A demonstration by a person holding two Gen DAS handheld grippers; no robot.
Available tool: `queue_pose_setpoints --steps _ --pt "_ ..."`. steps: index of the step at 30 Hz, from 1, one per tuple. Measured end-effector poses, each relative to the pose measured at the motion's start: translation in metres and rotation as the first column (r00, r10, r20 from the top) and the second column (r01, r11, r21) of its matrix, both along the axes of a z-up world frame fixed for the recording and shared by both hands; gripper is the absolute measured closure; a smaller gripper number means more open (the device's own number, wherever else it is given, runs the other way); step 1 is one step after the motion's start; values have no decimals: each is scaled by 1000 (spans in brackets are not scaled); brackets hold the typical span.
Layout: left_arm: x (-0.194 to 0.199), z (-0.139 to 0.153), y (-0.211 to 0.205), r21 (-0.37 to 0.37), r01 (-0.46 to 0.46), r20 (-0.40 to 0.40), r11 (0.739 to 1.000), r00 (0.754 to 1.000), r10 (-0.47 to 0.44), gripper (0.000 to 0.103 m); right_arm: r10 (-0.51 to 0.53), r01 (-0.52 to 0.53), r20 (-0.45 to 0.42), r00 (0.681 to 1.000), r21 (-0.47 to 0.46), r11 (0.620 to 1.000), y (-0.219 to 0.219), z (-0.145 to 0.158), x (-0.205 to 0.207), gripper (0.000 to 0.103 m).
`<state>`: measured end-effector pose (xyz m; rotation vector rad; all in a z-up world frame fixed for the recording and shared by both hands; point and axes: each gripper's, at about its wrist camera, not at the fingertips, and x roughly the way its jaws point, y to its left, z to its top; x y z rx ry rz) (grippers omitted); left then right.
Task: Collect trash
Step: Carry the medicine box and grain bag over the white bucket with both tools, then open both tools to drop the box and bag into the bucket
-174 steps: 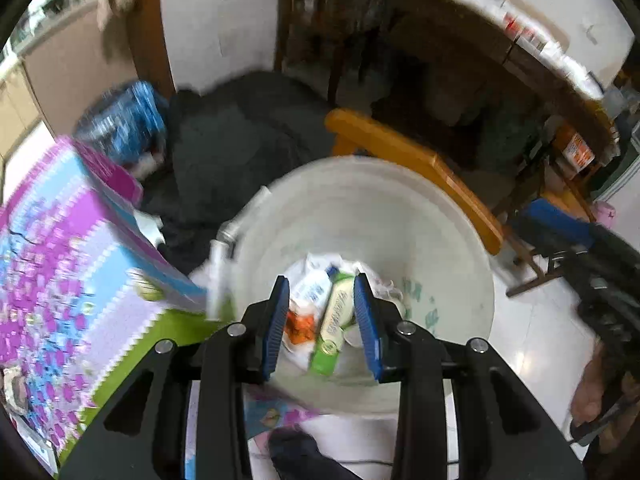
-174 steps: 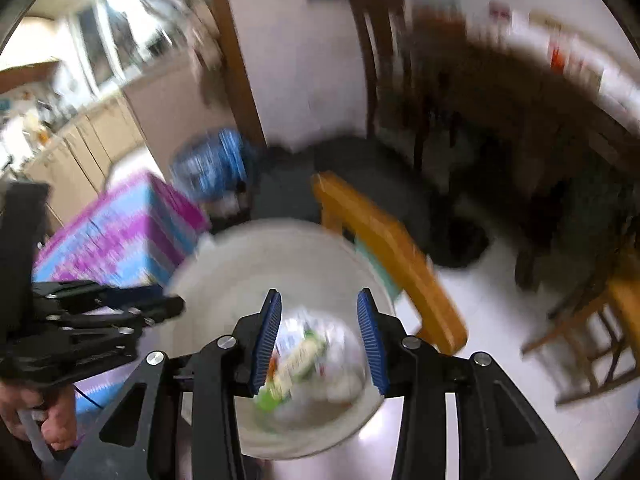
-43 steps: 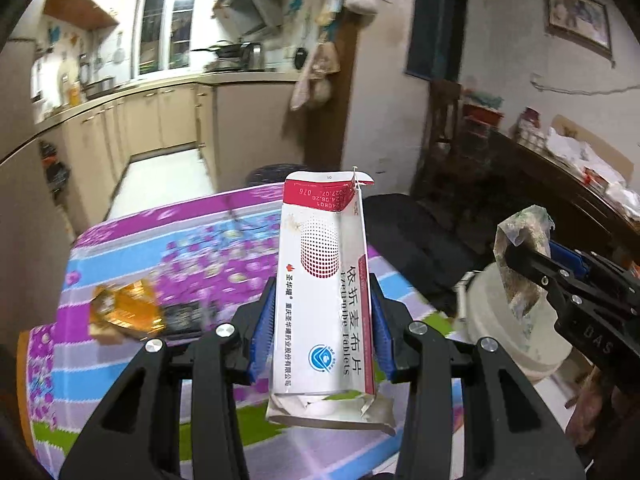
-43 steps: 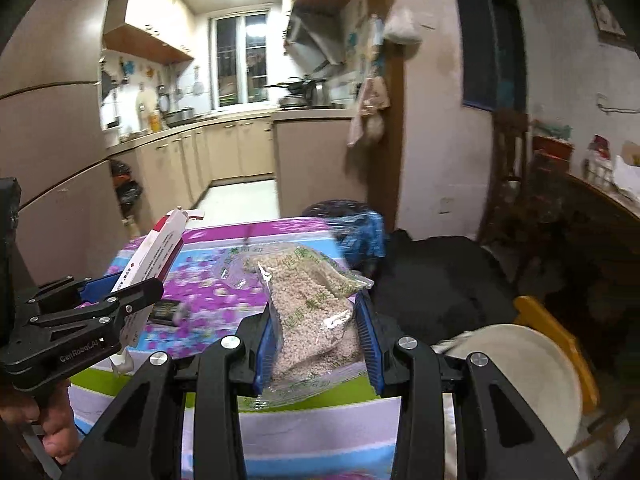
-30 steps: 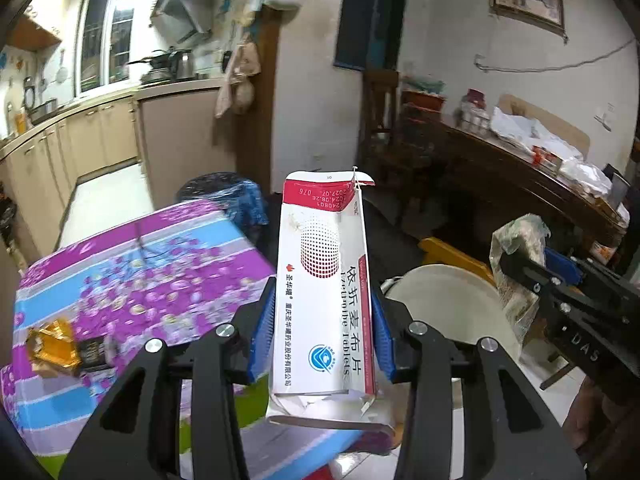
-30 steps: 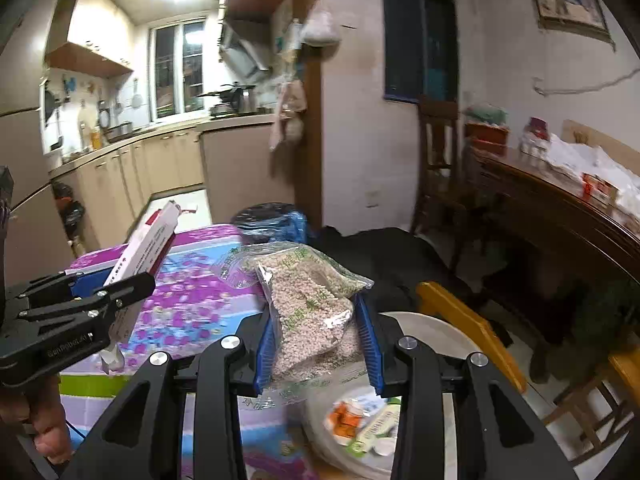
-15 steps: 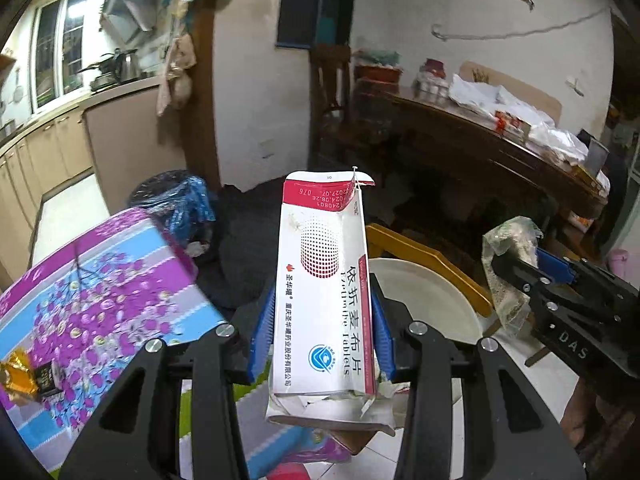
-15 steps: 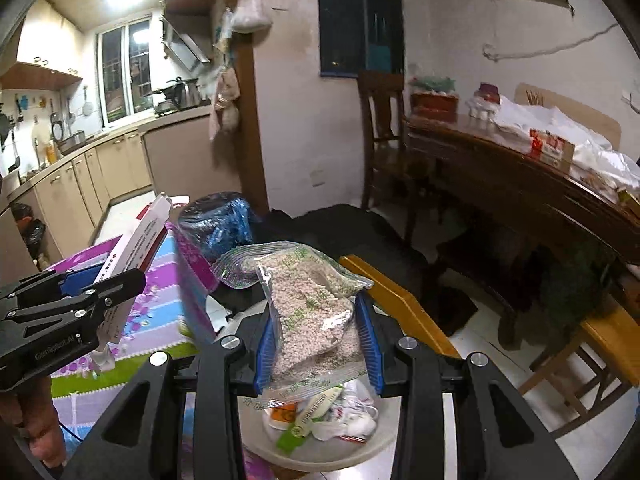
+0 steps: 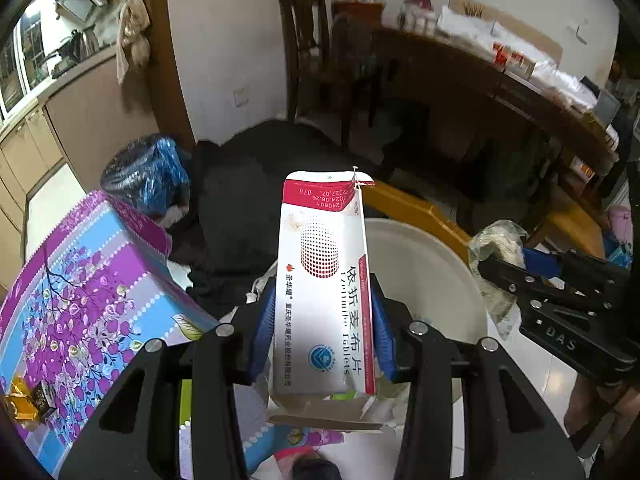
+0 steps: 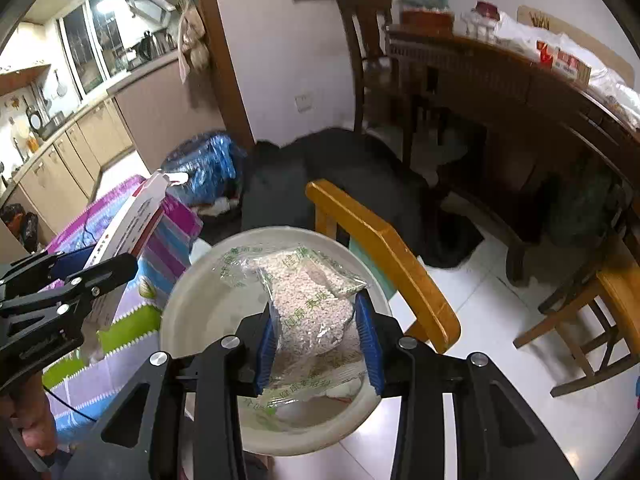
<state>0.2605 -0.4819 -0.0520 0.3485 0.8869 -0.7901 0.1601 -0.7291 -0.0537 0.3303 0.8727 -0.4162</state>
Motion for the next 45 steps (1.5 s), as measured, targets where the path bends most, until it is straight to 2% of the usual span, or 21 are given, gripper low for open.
queue_pose_setpoints --steps 8,18,28,30,32,35,45 --pt "10 -29 -21 84 -1 -69 996 998 7 62 14 -11 -77 997 38 999 -1 -23 19 65" --pt "14 -45 -28 127 8 -98 992 995 5 62 27 -20 -132 991 54 998 0 -48 31 65" --pt "18 -56 -31 156 10 -103 988 995 6 58 22 -16 -130 991 53 998 2 -57 34 64" --pt "19 -58 -30 165 8 -100 986 995 9 57 15 -9 -123 992 52 999 2 -57 32 61" --pt "22 -59 -30 163 0 -102 987 995 17 49 11 -4 -112 994 61 998 0 -57 31 54" --pt "22 -61 -29 167 -7 -98 986 995 24 46 6 -1 -99 995 58 998 -1 -54 30 50" --pt "21 -62 -28 167 -11 -89 986 996 26 46 11 -6 -85 996 63 998 -4 -52 26 49"
